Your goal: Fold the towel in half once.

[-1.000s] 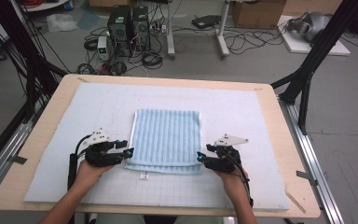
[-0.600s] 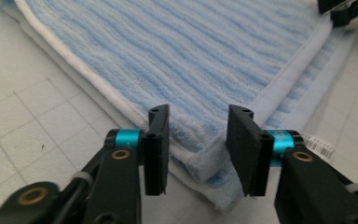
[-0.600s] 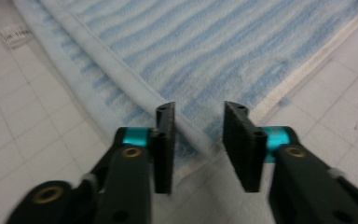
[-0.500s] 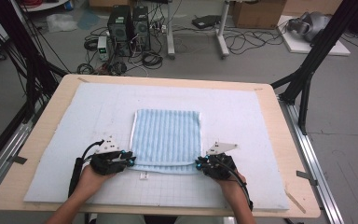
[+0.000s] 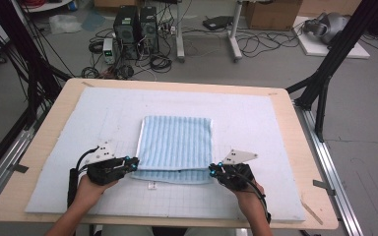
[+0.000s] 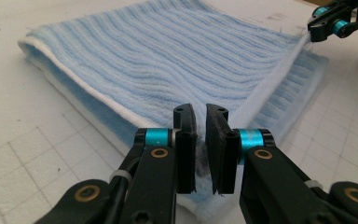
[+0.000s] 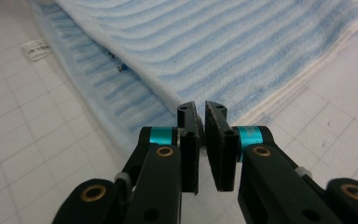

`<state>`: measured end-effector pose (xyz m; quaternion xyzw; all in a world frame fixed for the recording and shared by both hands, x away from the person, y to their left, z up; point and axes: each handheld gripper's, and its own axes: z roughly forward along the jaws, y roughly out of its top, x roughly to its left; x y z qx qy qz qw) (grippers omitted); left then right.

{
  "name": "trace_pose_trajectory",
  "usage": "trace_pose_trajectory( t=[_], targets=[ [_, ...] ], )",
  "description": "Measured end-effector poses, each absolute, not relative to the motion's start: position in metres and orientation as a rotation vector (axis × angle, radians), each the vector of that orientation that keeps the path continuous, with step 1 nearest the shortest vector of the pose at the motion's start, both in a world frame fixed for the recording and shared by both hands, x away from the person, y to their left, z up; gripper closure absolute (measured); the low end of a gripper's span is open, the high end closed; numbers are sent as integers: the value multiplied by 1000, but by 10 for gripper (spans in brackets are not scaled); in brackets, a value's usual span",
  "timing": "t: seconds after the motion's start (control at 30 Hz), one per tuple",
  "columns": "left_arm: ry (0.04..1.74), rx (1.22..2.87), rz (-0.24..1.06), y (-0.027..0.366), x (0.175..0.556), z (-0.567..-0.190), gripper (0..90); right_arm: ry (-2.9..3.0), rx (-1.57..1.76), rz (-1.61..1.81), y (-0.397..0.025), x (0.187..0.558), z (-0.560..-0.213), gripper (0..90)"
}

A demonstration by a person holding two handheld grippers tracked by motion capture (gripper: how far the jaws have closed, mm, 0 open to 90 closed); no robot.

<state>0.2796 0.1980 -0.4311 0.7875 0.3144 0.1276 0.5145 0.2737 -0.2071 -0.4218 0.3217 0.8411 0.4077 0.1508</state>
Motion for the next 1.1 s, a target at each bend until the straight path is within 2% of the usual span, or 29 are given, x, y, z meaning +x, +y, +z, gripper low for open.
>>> trace_pose_trajectory(
  t=[0.47, 0.5, 0.53, 0.57, 0.6, 0.7, 0.83, 0.97, 1.1],
  targets=[
    [785, 1961, 243, 204, 272, -441, 814, 2546, 844, 1095, -201, 260, -424, 812],
    [793, 1955, 233, 204, 273, -441, 794, 2555, 845, 1091, -200, 260, -425, 772],
    [805, 1942, 227, 205, 274, -440, 729, 2555, 847, 1091, -200, 260, -426, 694],
    [823, 1916, 225, 206, 276, -439, 623, 2534, 866, 1101, -201, 261, -426, 646],
    [832, 1886, 223, 207, 277, -436, 576, 2510, 882, 1109, -203, 261, -425, 632],
    [841, 1825, 246, 209, 282, -429, 578, 2434, 934, 1150, -205, 263, -421, 619],
    [842, 1831, 254, 204, 290, -430, 605, 2431, 958, 1174, -195, 269, -427, 651],
    [888, 1899, 252, 196, 295, -440, 650, 2510, 910, 1028, -181, 276, -440, 669],
    [911, 1989, 231, 192, 296, -448, 715, 2505, 861, 953, -183, 272, -438, 654]
  ],
)
